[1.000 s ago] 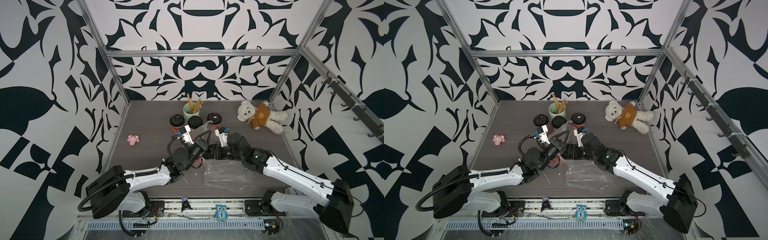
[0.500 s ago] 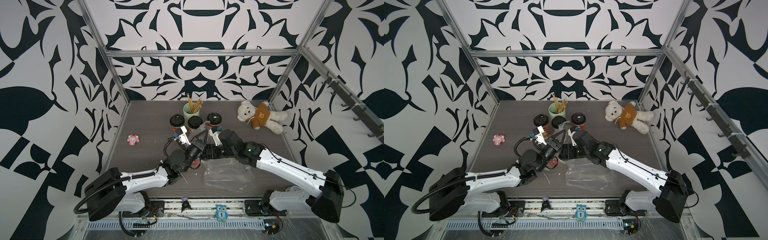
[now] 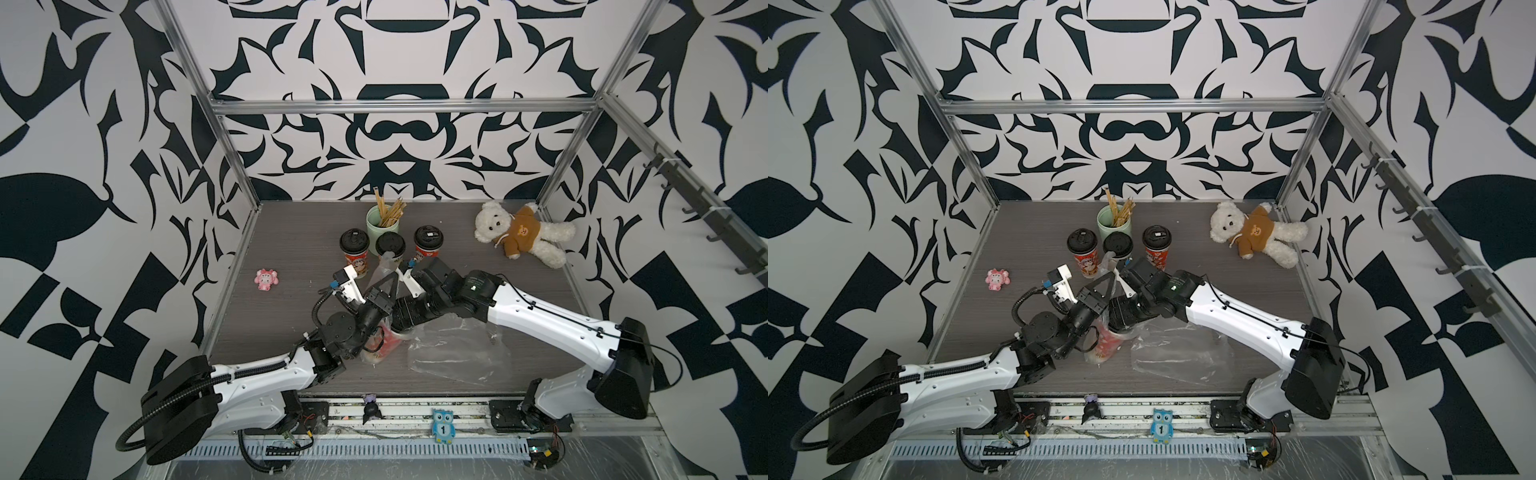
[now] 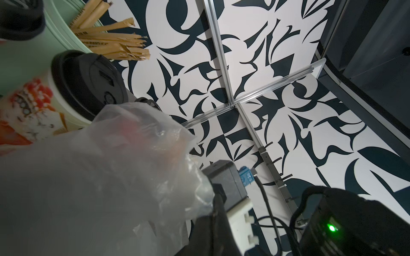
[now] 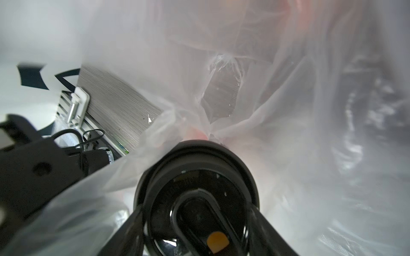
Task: Pack milk tea into plastic carrier bags
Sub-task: Place the milk tea cup in the plastic carrier bag.
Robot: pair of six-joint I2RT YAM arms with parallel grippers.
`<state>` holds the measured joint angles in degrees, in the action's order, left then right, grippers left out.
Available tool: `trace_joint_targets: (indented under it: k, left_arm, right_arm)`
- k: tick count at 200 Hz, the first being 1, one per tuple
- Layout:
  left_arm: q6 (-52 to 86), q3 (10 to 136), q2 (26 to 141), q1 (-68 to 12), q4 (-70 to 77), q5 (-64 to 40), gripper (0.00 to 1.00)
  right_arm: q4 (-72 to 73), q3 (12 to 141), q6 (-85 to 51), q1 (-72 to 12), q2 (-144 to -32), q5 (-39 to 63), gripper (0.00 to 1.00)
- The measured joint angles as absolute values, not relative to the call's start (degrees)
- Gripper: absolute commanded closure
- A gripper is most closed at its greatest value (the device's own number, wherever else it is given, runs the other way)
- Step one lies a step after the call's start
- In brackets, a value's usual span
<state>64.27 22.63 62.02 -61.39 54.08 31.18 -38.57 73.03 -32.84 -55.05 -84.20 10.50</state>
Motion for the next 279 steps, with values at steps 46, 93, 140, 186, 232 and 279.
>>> trace_joint_targets:
  k: [46, 93, 140, 186, 232, 279]
  left_arm:
    - [63.4, 20.9, 57.7, -61.4, 51.1, 33.1, 1.0]
    - [63.2, 19.1, 54.3, -61.3, 46.3, 34.2, 1.0]
    - [62.9, 18.2, 53.0, -61.4, 42.5, 34.7, 1.0]
    - [62.5, 17.7, 51.8, -61.4, 40.9, 34.6, 1.0]
    - [62.3, 15.5, 49.0, -61.4, 39.3, 34.7, 1.0]
    - [61.9, 14.4, 46.2, -61.4, 37.1, 34.7, 1.0]
  right_arm:
    - [-42.1, 77.6, -32.4, -57.5, -87.2, 7.2, 0.9]
    - [-43.9, 79.9, -30.8, -59.4, -88.6, 5.5, 0.56]
    - [-44.9, 80.9, -29.1, -60.6, -89.1, 5.2, 0.38]
    - [-45.7, 81.7, -28.4, -61.5, -89.5, 5.0, 0.24]
    - [-46.7, 82.4, -28.1, -62.5, -89.7, 4.0, 0.17]
    - [-47.8, 84.1, -28.0, -63.5, -89.7, 2.5, 0.17]
